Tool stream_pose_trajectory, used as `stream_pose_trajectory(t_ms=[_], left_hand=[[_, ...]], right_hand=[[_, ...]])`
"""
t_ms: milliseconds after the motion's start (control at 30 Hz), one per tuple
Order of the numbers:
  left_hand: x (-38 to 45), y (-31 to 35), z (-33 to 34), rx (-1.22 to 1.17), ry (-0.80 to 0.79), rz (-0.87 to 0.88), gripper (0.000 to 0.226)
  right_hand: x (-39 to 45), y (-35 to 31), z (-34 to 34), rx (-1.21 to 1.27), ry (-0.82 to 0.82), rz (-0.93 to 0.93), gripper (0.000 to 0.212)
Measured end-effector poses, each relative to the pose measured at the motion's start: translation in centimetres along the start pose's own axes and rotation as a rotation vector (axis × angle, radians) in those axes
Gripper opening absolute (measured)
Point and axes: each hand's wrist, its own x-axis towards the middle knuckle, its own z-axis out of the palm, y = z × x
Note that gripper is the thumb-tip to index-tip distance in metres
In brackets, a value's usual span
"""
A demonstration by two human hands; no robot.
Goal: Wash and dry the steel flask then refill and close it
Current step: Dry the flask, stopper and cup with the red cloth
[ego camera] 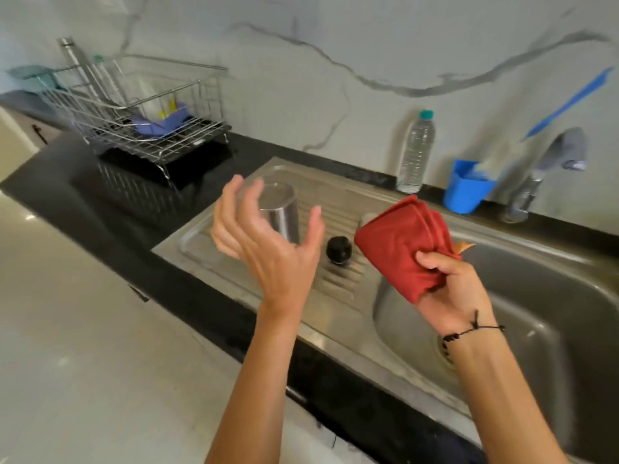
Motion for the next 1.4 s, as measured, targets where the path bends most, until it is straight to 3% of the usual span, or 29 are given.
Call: stream_pose_trajectory(t_ms=[67, 200, 333, 433, 567, 667, 733, 833, 900, 1000, 1067, 1233, 1400], left_hand=[[-0.8, -3.2, -0.3, -0.141, -0.094, -0.145, 0.072], [-2.5, -7.8, -1.1, -0.499, -0.591, -0.768, 0.111], [-3.0, -10.0, -0.3, -0.553, -0.929, -0.856, 0.116], [-3.1, -10.5, 0.8, -0.587, -0.969, -0.897, 0.098], [-2.8, -9.7, 2.2, -0.638, -0.958, -0.892, 0.073], [-2.4, -7.1, 3.5, -0.775, -1.007, -0.921, 0.054], [-2.7, -5.0, 4.7, -0.905, -1.007, -1.007, 0.051], [-4.0, -1.4, 6.8, -1.100, -1.053, -1.242, 0.064], [-4.8, 1.0, 7.7, -1.154, -1.113, -1.393, 0.076], [-5.7, 4.4, 8.4, -1.190, -1.168, -1.523, 0.067], [-6.3, 6.2, 8.8, -1.303, -1.198, -1.567, 0.062], [-7.8, 8.3, 9.6, -1.462, -1.227, -1.520, 0.052], [-9.1, 7.7, 9.4, -1.458, -1.318, -1.529, 0.055]], right_hand=[[0.0, 0.9, 1.5, -0.046, 0.021, -0.001, 0.051], [0.0, 2.6, 3.3, -0.072, 0.094, -0.034, 0.040], [-0.8, 3.7, 3.5, -0.091, 0.164, -0.051, 0.037], [-1.4, 4.3, 3.0, -0.071, 0.232, -0.083, 0.040], [-2.2, 4.7, 1.8, -0.041, 0.316, -0.147, 0.059], [-2.8, 4.3, 1.3, -0.073, 0.373, -0.242, 0.046], [-3.1, 3.5, 1.6, -0.188, 0.409, -0.389, 0.049], [-3.0, 0.9, 3.2, -0.425, 0.375, -0.690, 0.055], [-2.3, -1.3, 4.0, -0.713, 0.361, -0.873, 0.057], [-0.9, -4.4, 4.0, -1.198, 0.337, -1.011, 0.053], [0.1, -6.0, 3.6, -1.441, 0.360, -1.020, 0.055], [1.9, -7.0, 0.5, -1.742, 0.287, -0.911, 0.051], [1.9, -7.2, -0.2, -1.725, 0.246, -0.723, 0.044]])
